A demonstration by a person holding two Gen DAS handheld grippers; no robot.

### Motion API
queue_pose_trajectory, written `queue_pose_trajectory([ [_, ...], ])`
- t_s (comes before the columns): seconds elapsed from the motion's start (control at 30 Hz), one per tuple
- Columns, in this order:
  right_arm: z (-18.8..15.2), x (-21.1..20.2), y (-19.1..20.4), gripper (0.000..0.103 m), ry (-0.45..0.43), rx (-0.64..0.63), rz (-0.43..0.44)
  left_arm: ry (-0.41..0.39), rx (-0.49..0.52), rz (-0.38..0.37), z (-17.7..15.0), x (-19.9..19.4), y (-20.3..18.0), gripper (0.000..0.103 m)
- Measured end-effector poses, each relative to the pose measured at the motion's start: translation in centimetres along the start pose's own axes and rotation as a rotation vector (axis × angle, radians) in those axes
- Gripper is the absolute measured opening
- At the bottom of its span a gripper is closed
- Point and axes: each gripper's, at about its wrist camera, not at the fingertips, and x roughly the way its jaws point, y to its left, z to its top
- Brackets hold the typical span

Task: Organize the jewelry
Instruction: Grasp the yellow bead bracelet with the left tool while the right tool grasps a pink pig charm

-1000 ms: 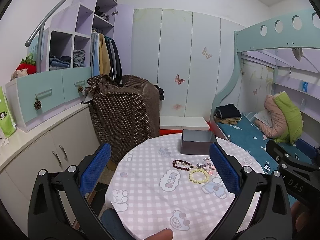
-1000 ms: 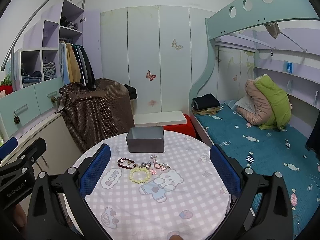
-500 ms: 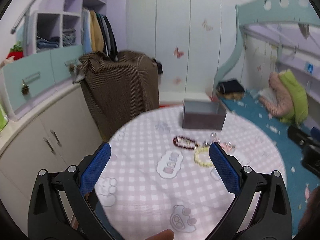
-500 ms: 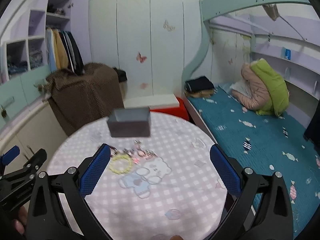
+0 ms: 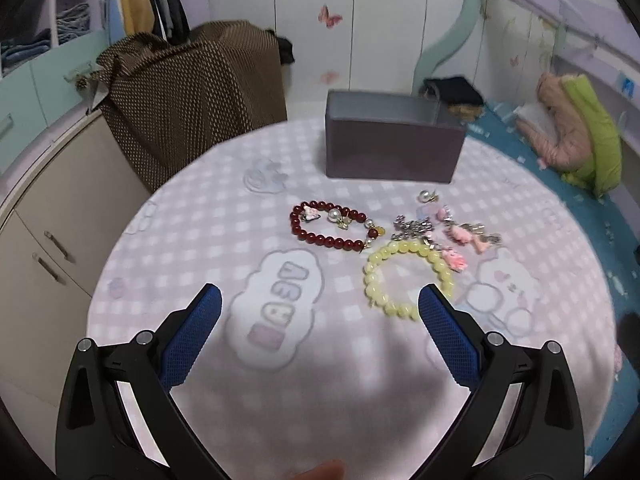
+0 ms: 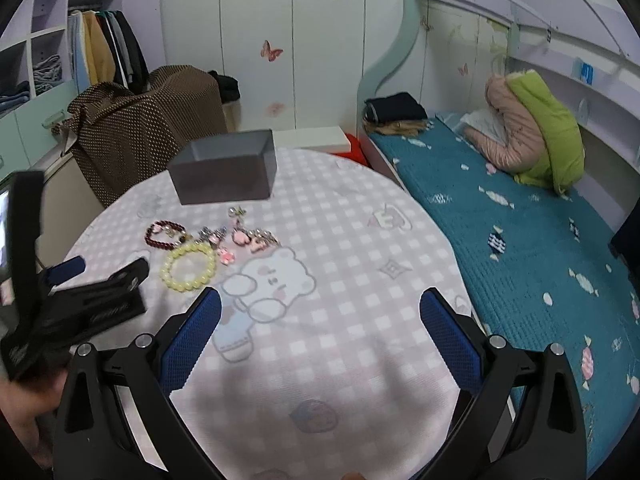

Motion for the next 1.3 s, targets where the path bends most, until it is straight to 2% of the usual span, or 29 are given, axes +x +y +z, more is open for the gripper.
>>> queue_pose_trajectory([
  [0.17, -0.5, 1.1, -0.6, 0.096, 0.034, 0.020, 0.016, 0.072, 0.053, 0.044, 0.7, 3.4, -1.4, 0.098],
  [0.27, -0.8, 1.4, -0.7, 0.096, 0.042, 0.015, 0.026, 0.109, 0.056, 0.026, 0.6, 4.7, -1.3, 0.094],
  [0.37, -0.8, 1.6, -0.9, 0.096, 0.048, 0.021, 0.038, 0.111, 0.013, -0.070, 0.8, 4.8, -0.8, 0.070],
  [0.4, -0.8, 1.6, -0.9, 0.096, 0.050, 0.023, 0.044, 0.104, 0.030, -0.072, 0.8, 4.7, -1.0, 0.052],
  [0.43, -0.7, 1.7, -0.9, 0.096, 0.051, 0.023, 0.053, 0.102, 0.045, -0.089, 0.9, 4.6, -1.2, 0.043],
  [0.47, -0.5, 1.7, -0.8, 0.096, 0.047, 0.019, 0.057, 0.103, 0.051, -0.090, 0.9, 4.5, -1.3, 0.022],
  [0.5, -0.4, 1.7, -0.6, 0.096, 0.043, 0.014, 0.057, 0.107, 0.056, -0.101, 0.9, 4.4, -1.3, 0.009],
  [0.63, 0.4, 2.1, 0.2, 0.096, 0.035, -0.018, 0.070, 0.102, 0.036, -0.148, 0.6, 3.6, -0.5, 0.009],
  [0.87, 2.4, 5.5, 3.3, 0.094, 0.081, -0.107, 0.149, 0.003, 0.010, -0.120, 0.1, -0.5, 2.0, 0.009],
  [0.97, 2.9, 7.4, 5.1, 0.076, 0.122, -0.141, 0.201, -0.024, 0.001, -0.117, -0.2, -2.0, 2.9, 0.009],
  [1.03, 3.1, 9.1, 6.6, 0.058, 0.163, -0.174, 0.232, -0.032, -0.005, -0.120, -0.4, -2.7, 3.3, 0.009],
  [1.1, 3.1, 10.5, 7.7, 0.047, 0.202, -0.198, 0.251, -0.038, -0.015, -0.128, -0.5, -3.1, 3.9, 0.009],
  [1.3, 3.1, 12.7, 8.9, 0.040, 0.229, -0.230, 0.245, -0.052, -0.025, -0.137, -0.6, -3.8, 4.8, 0.009],
])
